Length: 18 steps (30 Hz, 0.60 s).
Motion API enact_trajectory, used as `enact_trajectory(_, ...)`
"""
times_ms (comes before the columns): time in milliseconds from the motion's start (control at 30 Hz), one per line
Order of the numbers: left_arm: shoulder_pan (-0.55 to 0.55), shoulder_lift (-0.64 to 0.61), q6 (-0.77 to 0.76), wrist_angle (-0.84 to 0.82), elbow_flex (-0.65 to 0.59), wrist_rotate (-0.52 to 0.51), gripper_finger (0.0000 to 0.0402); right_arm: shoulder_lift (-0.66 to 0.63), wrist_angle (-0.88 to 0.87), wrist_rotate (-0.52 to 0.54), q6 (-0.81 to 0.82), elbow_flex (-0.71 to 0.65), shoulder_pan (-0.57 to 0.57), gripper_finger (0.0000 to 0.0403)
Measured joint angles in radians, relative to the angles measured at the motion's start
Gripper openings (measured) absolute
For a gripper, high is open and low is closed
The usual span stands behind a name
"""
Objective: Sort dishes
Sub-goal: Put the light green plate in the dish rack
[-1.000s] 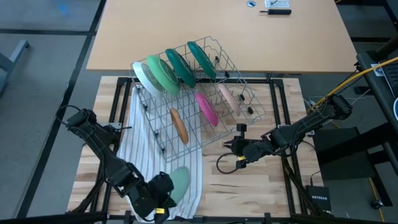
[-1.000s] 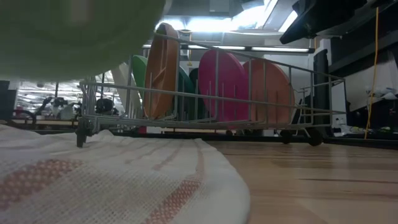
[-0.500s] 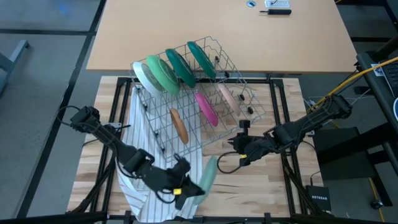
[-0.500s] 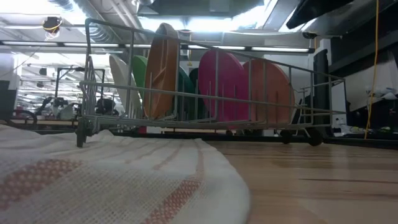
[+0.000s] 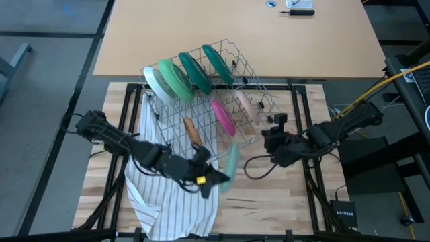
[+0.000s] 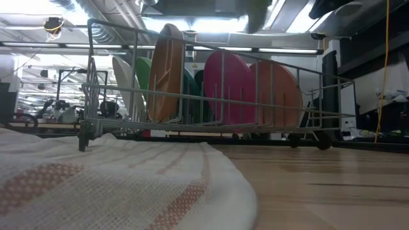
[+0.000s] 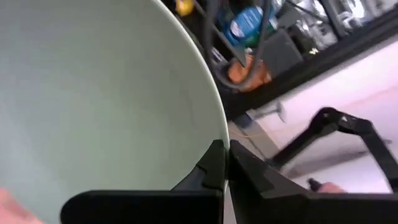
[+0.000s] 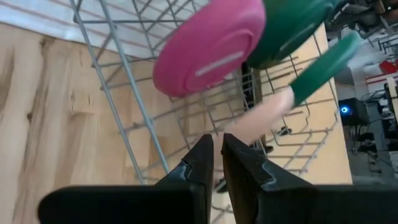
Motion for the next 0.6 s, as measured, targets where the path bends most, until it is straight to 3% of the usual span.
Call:
enact_trajectory(233, 0.014, -0.173, 0.099, -0.190, 0.000, -0.197, 0.0000, -0.150, -0.039, -0.001, 0.052, -0.019, 0.000, 0.0039)
enact_trajectory(367, 0.016, -0.252, 0.181, -0.202, 0.000, -0.337, 0.0000, -0.237, -0.018, 0.008, 0.058, -0.062, -0.001, 0.0039)
enact_trajectory(600, 0.067, -0.276, 0.281, -0.202, -0.003, -0.446, 0.0000, -0.367, 0.069, 0.160, 0.060, -0.185, -0.001, 0.0039)
